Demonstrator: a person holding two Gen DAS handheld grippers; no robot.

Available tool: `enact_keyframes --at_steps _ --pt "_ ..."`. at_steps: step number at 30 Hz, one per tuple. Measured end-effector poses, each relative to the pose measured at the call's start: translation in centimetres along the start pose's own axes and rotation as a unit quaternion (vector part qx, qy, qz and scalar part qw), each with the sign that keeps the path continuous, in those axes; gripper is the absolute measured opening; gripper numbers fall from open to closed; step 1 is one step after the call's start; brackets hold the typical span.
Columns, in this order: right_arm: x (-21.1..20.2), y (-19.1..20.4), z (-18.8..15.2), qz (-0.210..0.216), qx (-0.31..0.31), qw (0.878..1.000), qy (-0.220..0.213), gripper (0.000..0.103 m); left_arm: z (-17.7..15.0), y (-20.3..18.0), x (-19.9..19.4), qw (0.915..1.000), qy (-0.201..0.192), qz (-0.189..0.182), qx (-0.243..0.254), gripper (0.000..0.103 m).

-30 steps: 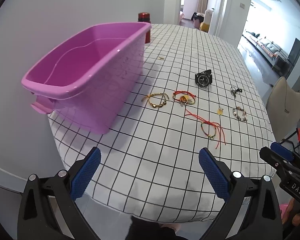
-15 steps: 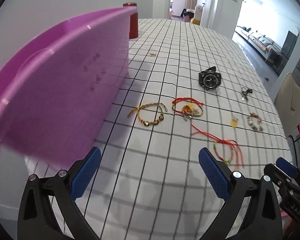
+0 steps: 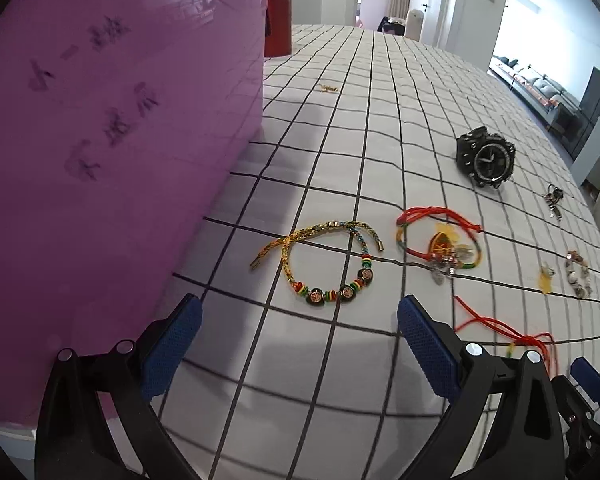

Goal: Organize jewelry
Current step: 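Move both tools back over the remaining jewelry on the table, then grasp the beaded braided bracelet with left tool while right tool grasps red-string bracelet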

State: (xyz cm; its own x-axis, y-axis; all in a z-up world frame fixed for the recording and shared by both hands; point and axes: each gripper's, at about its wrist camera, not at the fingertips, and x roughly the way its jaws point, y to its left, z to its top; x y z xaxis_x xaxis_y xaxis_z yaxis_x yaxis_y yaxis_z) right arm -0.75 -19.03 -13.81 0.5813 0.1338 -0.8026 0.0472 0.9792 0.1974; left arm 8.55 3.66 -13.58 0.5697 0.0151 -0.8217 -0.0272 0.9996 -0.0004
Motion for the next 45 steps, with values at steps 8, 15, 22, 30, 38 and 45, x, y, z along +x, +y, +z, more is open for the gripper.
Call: enact_keyframes --at_steps 8,15,22,30,38,45 --pt "1.2 0.9 0.0 -0.018 -0.034 0.999 -0.016 0.059 0.3 -0.2 1.9 0.9999 0.012 -0.002 -0.001 0.096" --pt "1.6 1.7 0.1 -0.023 -0.061 0.998 -0.022 0.059 0.5 -0.4 2.1 1.0000 0.005 0.002 0.004 0.097" --pt "1.9 2.3 0.0 -0.038 -0.087 0.995 -0.020 0.059 1.3 -0.9 2.8 1.0000 0.004 0.001 0.007 0.097" --pt "2.1 2.7 0.1 -0.041 -0.104 0.994 -0.018 0.058 1.6 -1.0 3.0 1.0000 0.005 0.001 0.005 0.097" --pt "2.0 3.5 0.0 -0.030 -0.122 0.992 -0.022 0.024 1.3 -0.7 2.4 0.9999 -0.011 -0.002 0.003 0.070" --pt "1.9 3.2 0.1 -0.027 -0.113 0.993 -0.024 0.003 0.4 -1.4 1.5 0.9989 -0.033 -0.009 0.031 0.013"
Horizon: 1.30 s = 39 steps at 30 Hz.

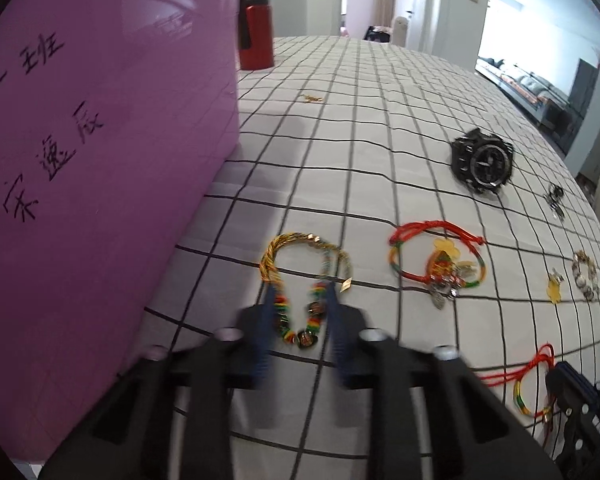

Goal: Organize jewelry
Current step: 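Grasp the beaded braided bracelet with left tool while right tool grasps red-string bracelet, then carry both held bracelets over the pink tub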

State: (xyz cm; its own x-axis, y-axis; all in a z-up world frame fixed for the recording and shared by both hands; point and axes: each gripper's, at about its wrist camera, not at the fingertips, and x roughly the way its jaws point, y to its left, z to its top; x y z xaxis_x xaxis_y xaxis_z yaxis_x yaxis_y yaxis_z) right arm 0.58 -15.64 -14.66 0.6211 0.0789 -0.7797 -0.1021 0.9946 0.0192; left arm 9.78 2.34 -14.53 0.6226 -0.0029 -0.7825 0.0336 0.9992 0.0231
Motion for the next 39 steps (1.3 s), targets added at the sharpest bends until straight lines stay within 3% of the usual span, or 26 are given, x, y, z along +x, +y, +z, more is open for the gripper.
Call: enact_keyframes --at_steps 8,21,32,39 --pt "-0.5 -0.8 -0.5 0.029 0.024 0.999 -0.004 0.003 -1.0 0.4 -0.9 0.9999 0.001 -0.008 -0.010 0.010" --pt "-4.5 -1.7 0.5 0.052 0.009 0.998 -0.019 0.003 -1.2 -0.7 -6.6 0.9995 -0.005 -0.021 -0.023 0.010" --pt "-12.2 -1.9 5.6 0.094 -0.039 0.993 -0.063 0.003 0.8 -0.5 -16.8 0.9977 -0.022 -0.007 -0.063 0.010" --pt "-15.7 0.8 10.5 0.142 -0.062 0.983 -0.099 0.003 2.5 2.8 -22.4 0.9938 -0.054 0.015 -0.096 0.010"
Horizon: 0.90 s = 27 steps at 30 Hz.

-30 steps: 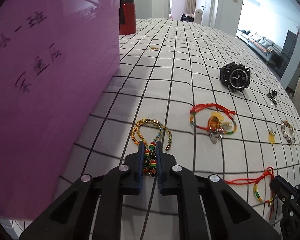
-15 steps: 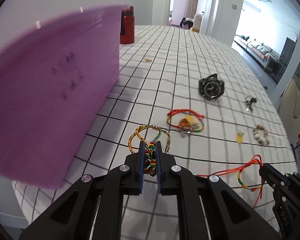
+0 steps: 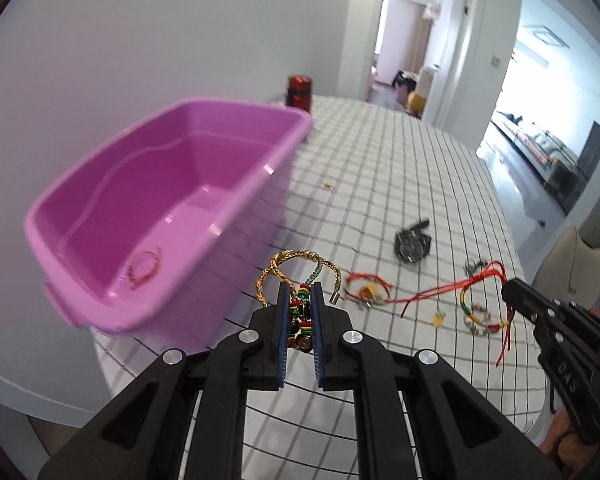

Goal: Organize jewelry
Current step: 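Carry both held bracelets over the pink tub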

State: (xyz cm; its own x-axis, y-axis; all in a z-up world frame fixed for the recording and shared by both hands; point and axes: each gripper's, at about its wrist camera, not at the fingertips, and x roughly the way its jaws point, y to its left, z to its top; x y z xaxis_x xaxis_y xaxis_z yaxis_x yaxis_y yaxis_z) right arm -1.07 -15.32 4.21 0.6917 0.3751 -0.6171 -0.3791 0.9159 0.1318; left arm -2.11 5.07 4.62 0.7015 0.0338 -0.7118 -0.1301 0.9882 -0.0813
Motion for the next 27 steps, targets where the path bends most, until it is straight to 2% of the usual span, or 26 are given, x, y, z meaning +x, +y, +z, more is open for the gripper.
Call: enact_keyframes --at_steps 7,11,14,21,27 --pt "2.2 6.0 5.2 0.043 -0.016 0.999 -0.021 0.003 3.8 5.5 -2.1 0.9992 -0.029 0.028 -0.008 0.010" --pt "5.1 9.9 8.1 0.063 -0.006 0.998 -0.016 0.003 6.1 10.0 -1.2 0.9988 -0.027 0.038 -0.014 0.010" --pt "7.8 12.7 10.0 0.063 -0.016 0.998 -0.008 0.003 7.5 13.1 0.0 0.9986 -0.027 0.041 -0.018 0.010" --pt "15.1 17.4 13.0 0.058 -0.023 0.997 0.044 0.003 9.1 18.4 5.3 0.9988 0.012 0.035 -0.031 0.010" --pt "20.3 18.6 13.6 0.045 -0.013 0.994 0.098 0.003 9.5 20.7 9.0 0.9972 0.056 0.034 -0.037 0.010"
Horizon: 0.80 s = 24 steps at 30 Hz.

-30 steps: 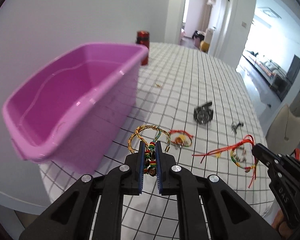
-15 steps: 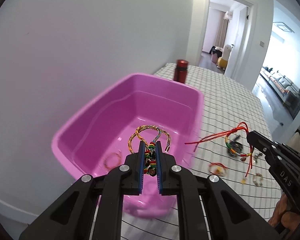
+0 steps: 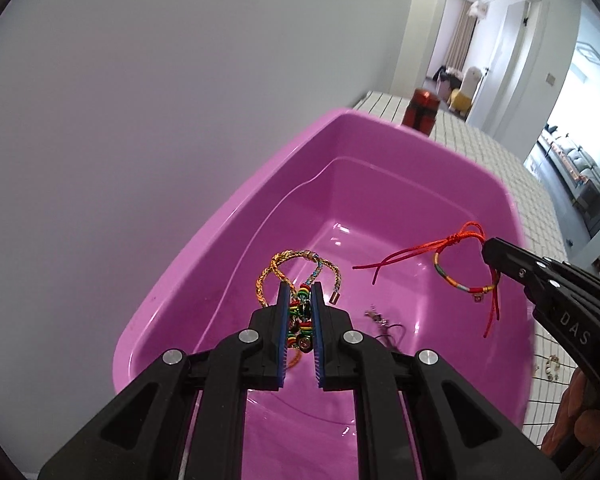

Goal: Organize jewelry
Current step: 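Carry both held bracelets over the pink tub, then open both tools to drop the bracelets into the pink tub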

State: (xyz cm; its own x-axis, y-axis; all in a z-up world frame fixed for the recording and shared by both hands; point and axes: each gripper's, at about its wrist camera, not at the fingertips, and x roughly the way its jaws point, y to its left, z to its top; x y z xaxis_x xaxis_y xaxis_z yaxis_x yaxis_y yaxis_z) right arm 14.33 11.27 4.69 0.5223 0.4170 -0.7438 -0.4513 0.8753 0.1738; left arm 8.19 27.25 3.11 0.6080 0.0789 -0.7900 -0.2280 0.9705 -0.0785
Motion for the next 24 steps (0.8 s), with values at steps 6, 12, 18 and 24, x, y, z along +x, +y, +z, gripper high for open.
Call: enact_keyframes --at_steps 6,12,18,24 --pt "2.8 0.6 0.8 -0.015 -0.010 0.999 0.030 0.003 0.7 0.6 1.7 0.9997 0.022 -0.010 0.008 0.011" --pt "3.8 0.8 1.1 -0.025 -0.011 0.998 0.051 0.015 0.9 1.7 2.0 0.9991 0.042 0.002 -0.003 0.037" --pt "3.1 0.3 1.0 -0.037 -0.007 0.998 0.045 0.037 1.2 1.9 0.4 0.9998 0.016 0.005 -0.006 0.074" --pt "2.3 -0.2 0.8 -0.036 0.000 0.998 0.042 0.037 1.2 1.6 -0.1 0.9998 0.010 0.017 -0.009 0.083"
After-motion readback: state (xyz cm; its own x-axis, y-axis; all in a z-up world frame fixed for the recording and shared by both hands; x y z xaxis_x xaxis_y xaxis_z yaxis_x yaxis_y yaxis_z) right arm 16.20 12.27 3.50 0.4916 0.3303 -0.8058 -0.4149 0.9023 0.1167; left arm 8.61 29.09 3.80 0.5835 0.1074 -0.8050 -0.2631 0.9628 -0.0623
